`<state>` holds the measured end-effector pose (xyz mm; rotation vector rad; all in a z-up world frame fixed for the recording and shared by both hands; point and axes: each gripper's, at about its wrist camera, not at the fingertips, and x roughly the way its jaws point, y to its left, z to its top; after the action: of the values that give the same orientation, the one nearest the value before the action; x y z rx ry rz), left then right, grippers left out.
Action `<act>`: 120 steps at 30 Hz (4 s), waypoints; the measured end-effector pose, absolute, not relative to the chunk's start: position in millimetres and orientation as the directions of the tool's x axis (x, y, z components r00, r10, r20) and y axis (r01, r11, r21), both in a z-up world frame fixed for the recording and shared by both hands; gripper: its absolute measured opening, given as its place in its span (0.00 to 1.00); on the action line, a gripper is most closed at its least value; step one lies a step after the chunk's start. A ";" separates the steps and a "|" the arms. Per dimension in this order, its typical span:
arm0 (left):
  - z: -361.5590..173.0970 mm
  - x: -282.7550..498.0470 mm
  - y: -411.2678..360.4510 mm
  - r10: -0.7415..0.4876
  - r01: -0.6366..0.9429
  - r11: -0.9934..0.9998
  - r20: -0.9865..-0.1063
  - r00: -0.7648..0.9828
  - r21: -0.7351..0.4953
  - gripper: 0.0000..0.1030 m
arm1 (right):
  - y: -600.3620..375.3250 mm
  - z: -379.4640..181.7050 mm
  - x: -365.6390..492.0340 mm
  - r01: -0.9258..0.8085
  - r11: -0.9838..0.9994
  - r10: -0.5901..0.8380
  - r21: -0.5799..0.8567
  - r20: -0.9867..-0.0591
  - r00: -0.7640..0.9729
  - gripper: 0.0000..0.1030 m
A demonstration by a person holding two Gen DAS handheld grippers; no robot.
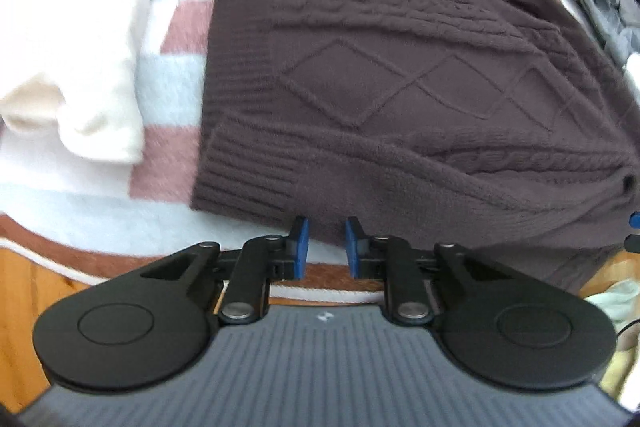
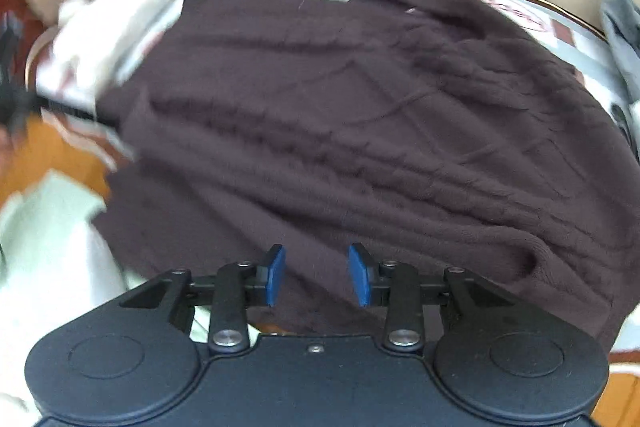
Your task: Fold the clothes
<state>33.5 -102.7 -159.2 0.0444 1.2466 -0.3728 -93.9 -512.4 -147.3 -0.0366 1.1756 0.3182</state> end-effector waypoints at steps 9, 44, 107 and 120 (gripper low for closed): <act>-153.8 38.3 -105.9 -0.267 0.326 0.931 -0.915 0.302 -0.164 0.19 | -474.9 -191.6 -83.1 -0.355 0.934 0.101 -0.035 -0.929 0.357 0.47; -160.8 -8.5 -207.8 -0.427 0.878 0.471 -0.894 0.138 -0.089 0.67 | -688.3 -34.2 -207.7 0.190 0.903 -0.429 -0.385 -0.819 0.380 0.08; -153.4 237.0 -166.5 -0.373 0.473 0.868 -0.828 0.419 -0.152 0.68 | -764.4 -180.0 140.8 0.391 0.844 0.147 0.366 -0.860 0.488 0.53; -187.8 247.3 -153.1 -0.334 0.365 0.911 -0.860 0.385 -0.190 0.68 | -717.9 -212.2 176.1 0.362 0.905 -0.011 0.224 -0.839 0.544 0.09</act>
<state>247.3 -153.1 -187.8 0.0320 1.0876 -0.4453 176.1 -717.9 -212.2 0.3973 0.9763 -0.2283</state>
